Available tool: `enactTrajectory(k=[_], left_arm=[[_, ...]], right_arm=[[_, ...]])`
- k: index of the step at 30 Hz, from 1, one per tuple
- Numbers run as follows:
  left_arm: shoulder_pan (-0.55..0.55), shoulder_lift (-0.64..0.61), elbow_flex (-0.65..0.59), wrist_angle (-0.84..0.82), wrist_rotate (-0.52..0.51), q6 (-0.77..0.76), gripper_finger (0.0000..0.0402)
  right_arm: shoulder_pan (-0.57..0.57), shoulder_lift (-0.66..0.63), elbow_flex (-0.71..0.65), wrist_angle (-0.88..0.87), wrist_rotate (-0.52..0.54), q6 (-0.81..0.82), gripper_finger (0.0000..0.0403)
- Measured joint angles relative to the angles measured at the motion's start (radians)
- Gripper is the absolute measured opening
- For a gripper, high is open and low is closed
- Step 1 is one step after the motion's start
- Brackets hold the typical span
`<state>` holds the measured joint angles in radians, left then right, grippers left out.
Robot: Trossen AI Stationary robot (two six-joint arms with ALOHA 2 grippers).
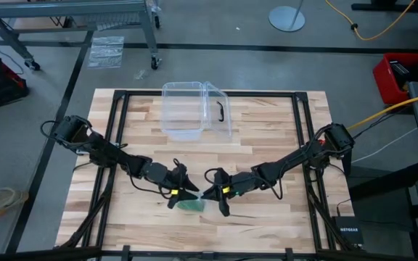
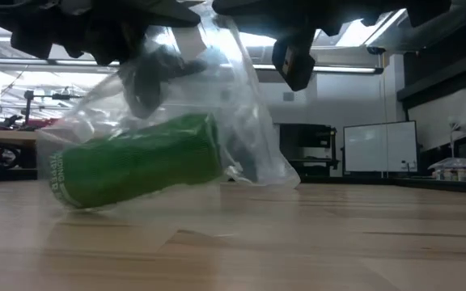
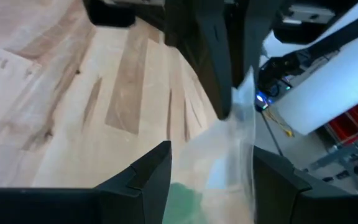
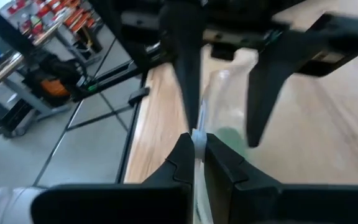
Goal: Roll bandage
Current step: Close the transparent zip bag
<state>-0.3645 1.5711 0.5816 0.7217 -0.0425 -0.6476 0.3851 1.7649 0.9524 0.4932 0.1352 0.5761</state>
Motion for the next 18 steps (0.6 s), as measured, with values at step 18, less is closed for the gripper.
enactTrajectory(k=[18], left_arm=[[0.001,0.000,0.035,-0.006,0.058,0.124,0.0046]], right_arm=[[-0.039,-0.001,0.040,0.033,-0.010,0.020,0.0018]])
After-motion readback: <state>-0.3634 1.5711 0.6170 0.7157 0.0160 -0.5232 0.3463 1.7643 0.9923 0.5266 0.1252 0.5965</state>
